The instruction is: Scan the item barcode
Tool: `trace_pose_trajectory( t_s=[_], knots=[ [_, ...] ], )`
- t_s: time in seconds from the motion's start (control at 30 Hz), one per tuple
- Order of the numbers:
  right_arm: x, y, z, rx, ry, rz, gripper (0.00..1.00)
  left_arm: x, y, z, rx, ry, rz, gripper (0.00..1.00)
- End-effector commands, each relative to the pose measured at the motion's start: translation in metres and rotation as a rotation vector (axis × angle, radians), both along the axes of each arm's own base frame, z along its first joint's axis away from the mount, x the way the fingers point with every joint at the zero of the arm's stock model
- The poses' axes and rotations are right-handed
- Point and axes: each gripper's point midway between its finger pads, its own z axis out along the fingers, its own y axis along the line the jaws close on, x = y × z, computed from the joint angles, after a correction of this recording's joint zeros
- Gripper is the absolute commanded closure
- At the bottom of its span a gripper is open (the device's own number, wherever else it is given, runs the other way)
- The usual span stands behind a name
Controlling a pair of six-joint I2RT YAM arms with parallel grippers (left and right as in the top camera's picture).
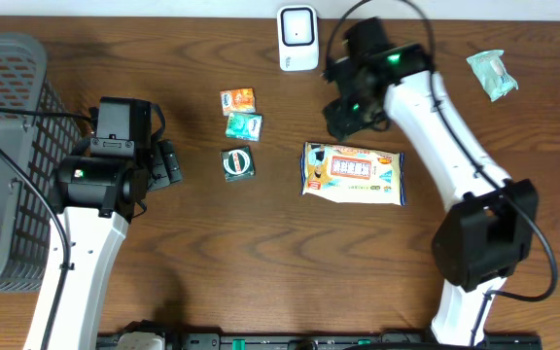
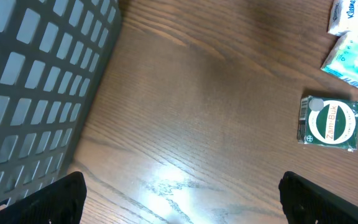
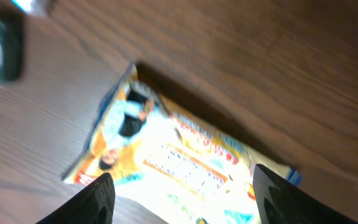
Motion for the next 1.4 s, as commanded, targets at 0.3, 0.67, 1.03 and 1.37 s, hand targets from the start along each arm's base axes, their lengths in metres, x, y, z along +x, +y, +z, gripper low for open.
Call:
trace_pose_trajectory(
  t_s=[0.3, 0.67, 1.03, 1.37],
  knots=[
    [-0.060, 0.017, -0.020, -0.520, -0.136, 0.055, 0.09, 0.002, 0.000, 0.004, -0.001, -0.011, 0.004, 0.02],
    [-0.076, 0.002, -0.086, -0.712, -0.312, 0.101, 0.01, 0.002, 0.000, 0.004, -0.001, -0.011, 0.004, 0.02],
    [-0.027, -0.015, -0.120, -0.589, -0.468, 0.015, 0.01, 0.002, 0.000, 0.004, -0.001, -0.011, 0.004, 0.03],
    [0.002, -0.049, -0.148, -0.326, -0.340, -0.076, 0.41, 0.002, 0.000, 0.004, -0.001, -0.011, 0.004, 0.02]
  ],
)
